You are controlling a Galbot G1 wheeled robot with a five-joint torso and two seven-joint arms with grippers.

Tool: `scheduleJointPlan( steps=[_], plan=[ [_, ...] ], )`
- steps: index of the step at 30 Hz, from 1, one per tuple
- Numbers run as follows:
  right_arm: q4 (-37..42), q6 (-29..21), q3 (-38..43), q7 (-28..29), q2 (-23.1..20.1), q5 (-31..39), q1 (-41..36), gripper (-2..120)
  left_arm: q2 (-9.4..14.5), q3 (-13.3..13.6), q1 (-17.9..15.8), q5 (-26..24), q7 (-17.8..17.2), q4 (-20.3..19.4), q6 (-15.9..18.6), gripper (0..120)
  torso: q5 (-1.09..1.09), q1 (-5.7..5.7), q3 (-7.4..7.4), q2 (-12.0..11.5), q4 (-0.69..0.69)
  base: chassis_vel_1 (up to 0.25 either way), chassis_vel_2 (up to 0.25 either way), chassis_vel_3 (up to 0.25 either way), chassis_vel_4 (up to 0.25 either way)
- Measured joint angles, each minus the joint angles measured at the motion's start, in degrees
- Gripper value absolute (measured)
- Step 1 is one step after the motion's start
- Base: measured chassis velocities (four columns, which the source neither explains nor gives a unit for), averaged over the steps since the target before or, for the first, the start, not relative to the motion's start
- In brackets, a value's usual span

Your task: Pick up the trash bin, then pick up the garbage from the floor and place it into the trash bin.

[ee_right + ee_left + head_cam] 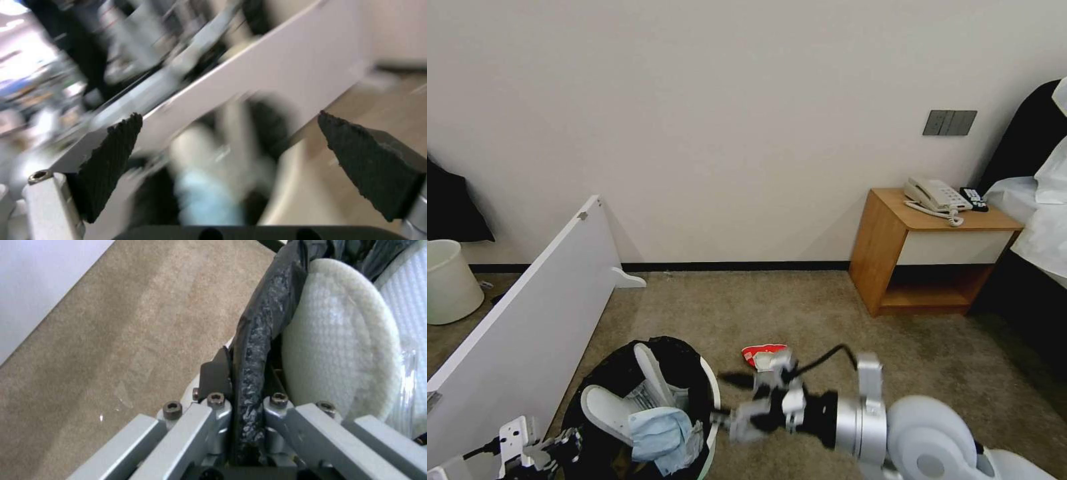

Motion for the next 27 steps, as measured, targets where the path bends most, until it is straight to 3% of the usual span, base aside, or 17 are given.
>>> scheduleJointPlan(
  steps=[3,9,14,18,20,23,27],
  plan=[
    [-2.1,2.9,7.7,3.6,4.0,-9.3,-5.1,100,-0.2,-0.1,-0.3,0.6,0.1,0.0,0.0,2,0.02,0.00,0.00,0.0,-0.01,0.000,0.000,0.000,0.000],
    [-3.7,3.2,17.1,6.8,6.4,-18.5,-13.1,100,-0.7,-0.6,-0.5,0.9,0.1,0.0,-0.1,2,0.02,0.00,0.00,0.0,-0.02,0.000,0.000,0.000,0.000],
    [-5.0,2.2,24.9,7.9,10.8,-35.1,-23.3,100,-0.7,-0.6,-0.7,2.1,0.2,0.0,-0.1,2,0.01,0.00,0.00,0.0,-0.03,0.000,0.000,0.000,0.000],
    [-6.4,4.1,26.3,7.5,12.6,-39.2,-25.8,100,-0.5,-0.9,-0.6,2.6,0.3,0.0,-0.2,2,0.00,0.00,0.00,0.0,-0.02,0.000,0.000,0.000,0.000],
    [-9.2,8.2,27.4,6.7,15.8,-45.1,-27.2,100,-0.5,-1.3,-0.5,2.8,0.3,0.0,-0.3,2,0.01,0.00,0.00,0.0,0.00,0.000,0.000,0.000,0.000],
    [-9.5,8.5,27.6,6.8,16.6,-45.9,-27.4,100,-0.5,-1.3,-0.5,2.8,0.3,0.0,-0.3,2,0.00,0.00,0.00,0.0,-0.01,0.000,0.000,0.000,0.000],
    [-10.9,11.1,27.2,9.6,20.9,-45.9,-28.4,100,-1.0,-1.2,-0.4,3.1,0.3,0.0,-0.3,2,0.00,0.00,0.00,0.0,0.00,0.000,0.000,0.000,0.000]
  ],
)
